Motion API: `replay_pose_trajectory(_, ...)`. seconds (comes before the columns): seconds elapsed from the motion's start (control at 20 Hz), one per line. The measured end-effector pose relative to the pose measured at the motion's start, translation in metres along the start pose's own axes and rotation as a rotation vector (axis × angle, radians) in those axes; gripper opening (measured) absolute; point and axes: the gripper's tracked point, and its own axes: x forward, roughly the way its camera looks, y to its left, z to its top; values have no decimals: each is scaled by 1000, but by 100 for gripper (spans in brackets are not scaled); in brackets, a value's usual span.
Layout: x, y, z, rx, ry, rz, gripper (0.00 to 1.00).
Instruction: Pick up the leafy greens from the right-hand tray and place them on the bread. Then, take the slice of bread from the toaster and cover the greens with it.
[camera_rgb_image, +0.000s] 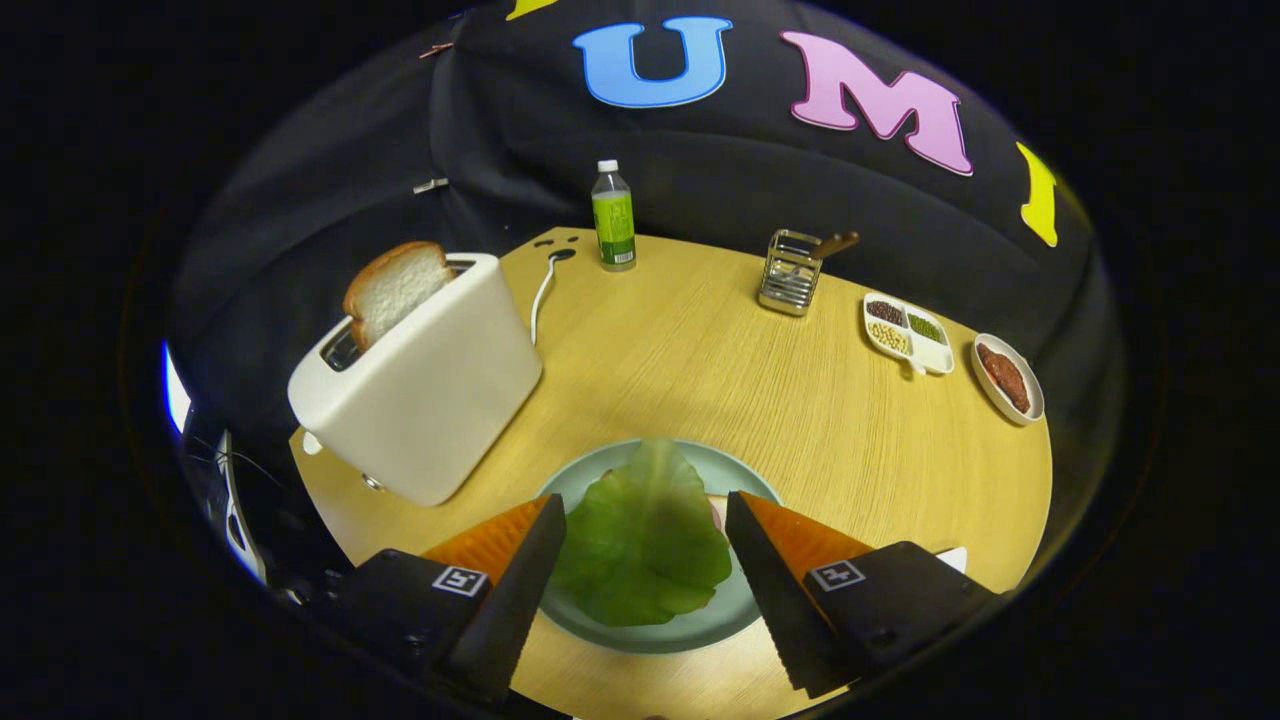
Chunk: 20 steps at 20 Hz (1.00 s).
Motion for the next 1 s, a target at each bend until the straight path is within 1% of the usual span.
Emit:
replay_pose_trajectory(0.15,-16,14,36,-26,-84,22,100)
replay_pose_trajectory(0.25,-23,29,62,-37,-139,51,100)
replay_pose_trajectory(0.4,-29,57,90,-35,-191,110,100)
replay_pose_trajectory(0.5,-31,74,106,-59,-218,131,99)
replay_pose_trajectory(0.65,-29,103,123,-95,-240,169,99)
replay_pose_trajectory(0.8,-22,132,131,-102,-245,204,99)
replay_pose_trajectory(1.0,-3,161,134,-131,-231,216,99)
